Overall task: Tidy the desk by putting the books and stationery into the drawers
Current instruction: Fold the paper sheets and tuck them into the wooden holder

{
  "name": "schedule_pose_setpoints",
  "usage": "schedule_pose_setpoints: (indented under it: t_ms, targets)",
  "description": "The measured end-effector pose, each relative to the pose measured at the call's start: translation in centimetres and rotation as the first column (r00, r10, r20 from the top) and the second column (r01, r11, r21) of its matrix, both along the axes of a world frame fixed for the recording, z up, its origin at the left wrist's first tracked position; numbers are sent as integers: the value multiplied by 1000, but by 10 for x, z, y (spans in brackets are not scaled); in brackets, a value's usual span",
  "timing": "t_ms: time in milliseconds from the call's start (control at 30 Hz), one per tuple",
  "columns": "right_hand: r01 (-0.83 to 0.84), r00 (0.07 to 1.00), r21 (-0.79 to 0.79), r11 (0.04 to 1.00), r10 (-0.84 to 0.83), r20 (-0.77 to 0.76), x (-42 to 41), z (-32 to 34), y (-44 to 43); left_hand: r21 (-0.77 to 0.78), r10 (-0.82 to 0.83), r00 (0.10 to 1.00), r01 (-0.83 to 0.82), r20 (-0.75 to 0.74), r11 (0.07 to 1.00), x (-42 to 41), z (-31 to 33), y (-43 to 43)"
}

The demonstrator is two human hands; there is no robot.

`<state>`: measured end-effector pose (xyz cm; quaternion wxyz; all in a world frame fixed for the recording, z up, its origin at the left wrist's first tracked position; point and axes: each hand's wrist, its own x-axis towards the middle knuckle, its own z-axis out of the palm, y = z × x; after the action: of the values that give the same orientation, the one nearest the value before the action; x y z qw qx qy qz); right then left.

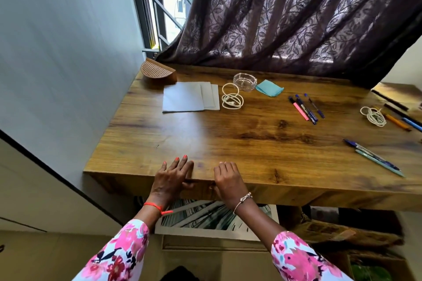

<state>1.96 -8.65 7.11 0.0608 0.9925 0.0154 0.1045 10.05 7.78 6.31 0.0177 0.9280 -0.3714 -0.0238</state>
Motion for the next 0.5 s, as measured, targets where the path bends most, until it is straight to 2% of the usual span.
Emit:
schedule_pose_setpoints:
  t_ms: [67,100,167,233,400,500]
  targets:
    - [12,999,22,1000,-11,-49,4,8,-1,30,11,996,-14,85,999,-2,17,-5]
    - [13,996,34,999,-10,-84,5,15,-2,31,35,996,-37,79,999,-2,26,-8]
    - [-4,981,115,993,26,-190,14,25,-8,66,68,997,-70,32,995,3,36,-13]
    - [36,952,233,972,37,-303,28,38,-15,46,32,996,-29,-81,999,16,44,-13]
    - [241,938,506,828,-66,-340,81,56,-28,-292,-5,931,-110,-366,950,75,69,-9]
    - [308,944,619,722,-149,-295,119,54,-34,-432,23,916,-211,-401,877,121,74,-11]
